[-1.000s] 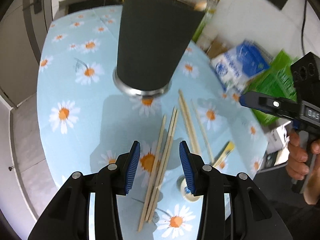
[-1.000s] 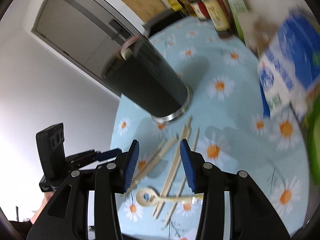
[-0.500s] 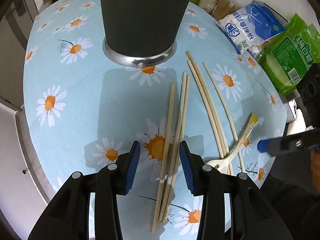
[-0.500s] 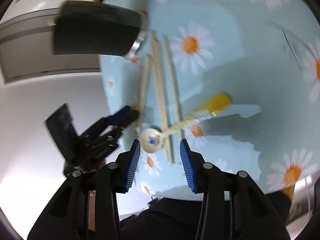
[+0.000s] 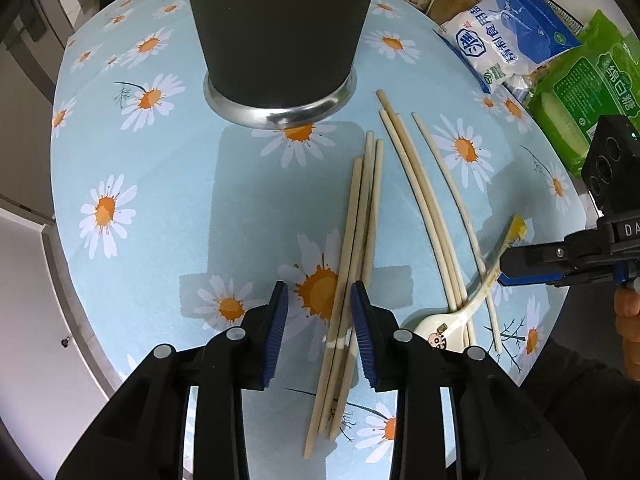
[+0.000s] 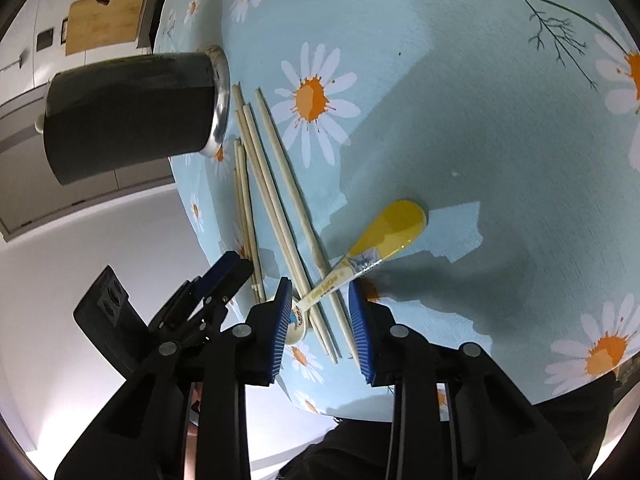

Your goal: Organize utensils

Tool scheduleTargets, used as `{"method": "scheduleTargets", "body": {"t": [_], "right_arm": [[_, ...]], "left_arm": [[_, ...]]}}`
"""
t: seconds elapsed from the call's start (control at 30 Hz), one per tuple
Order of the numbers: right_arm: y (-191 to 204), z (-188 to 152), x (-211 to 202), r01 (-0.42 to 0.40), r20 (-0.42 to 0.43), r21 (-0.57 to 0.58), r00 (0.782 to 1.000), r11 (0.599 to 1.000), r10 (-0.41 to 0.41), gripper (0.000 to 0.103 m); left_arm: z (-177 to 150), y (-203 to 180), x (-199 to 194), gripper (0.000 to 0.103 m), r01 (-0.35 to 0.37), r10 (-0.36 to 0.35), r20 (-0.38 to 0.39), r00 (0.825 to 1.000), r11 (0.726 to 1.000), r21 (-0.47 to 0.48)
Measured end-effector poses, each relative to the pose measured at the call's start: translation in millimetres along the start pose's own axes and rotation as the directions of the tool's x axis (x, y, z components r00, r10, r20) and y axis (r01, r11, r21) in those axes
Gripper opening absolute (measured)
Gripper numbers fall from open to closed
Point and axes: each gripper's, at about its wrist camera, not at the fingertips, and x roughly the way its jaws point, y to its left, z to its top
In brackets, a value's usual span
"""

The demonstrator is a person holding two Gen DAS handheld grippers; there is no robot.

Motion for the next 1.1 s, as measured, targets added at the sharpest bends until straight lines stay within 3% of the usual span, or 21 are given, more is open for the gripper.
{"method": "scheduleTargets", "body": {"t": [0.47, 0.7, 1.0, 1.07, 1.1], "right_arm": [[-9.6, 5.2, -6.1, 0.007, 0.008, 0.005, 1.000, 1.000, -0.007, 0.018], [-4.7, 5.3, -3.7, 0.026, 0.019, -0.002, 0.999, 1.000, -0.026, 0.014], [1.0, 8.1, 0.3, 0.034, 0.034, 0.023, 0.999, 0.999, -0.035, 0.012], [4.0, 8.9, 2.0, 0.045, 0.037, 0.009, 0.998, 0.999, -0.045, 0.012], [5.4, 8.5, 2.1, 0.053, 0.038, -0.002, 0.998, 0.999, -0.052, 0.012]], "left_arm": [[15.9, 7.2, 6.9, 0.029, -0.001, 0.000, -0.012, 1.000, 1.000, -0.019], [21.2, -14.7, 14.3, 0.029, -0.088, 0.090, -0.022, 0.996, 0.995, 0.055], [30.4, -32.1, 21.3, 0.016, -0.100, 0.102, -0.017, 0.995, 0.992, 0.078], [33.1, -36.8, 21.7, 0.004, -0.097, 0.099, -0.014, 0.995, 0.992, 0.075], [31.9, -38.6, 21.3, 0.004, -0.093, 0.094, -0.013, 0.995, 0.993, 0.069]]}}
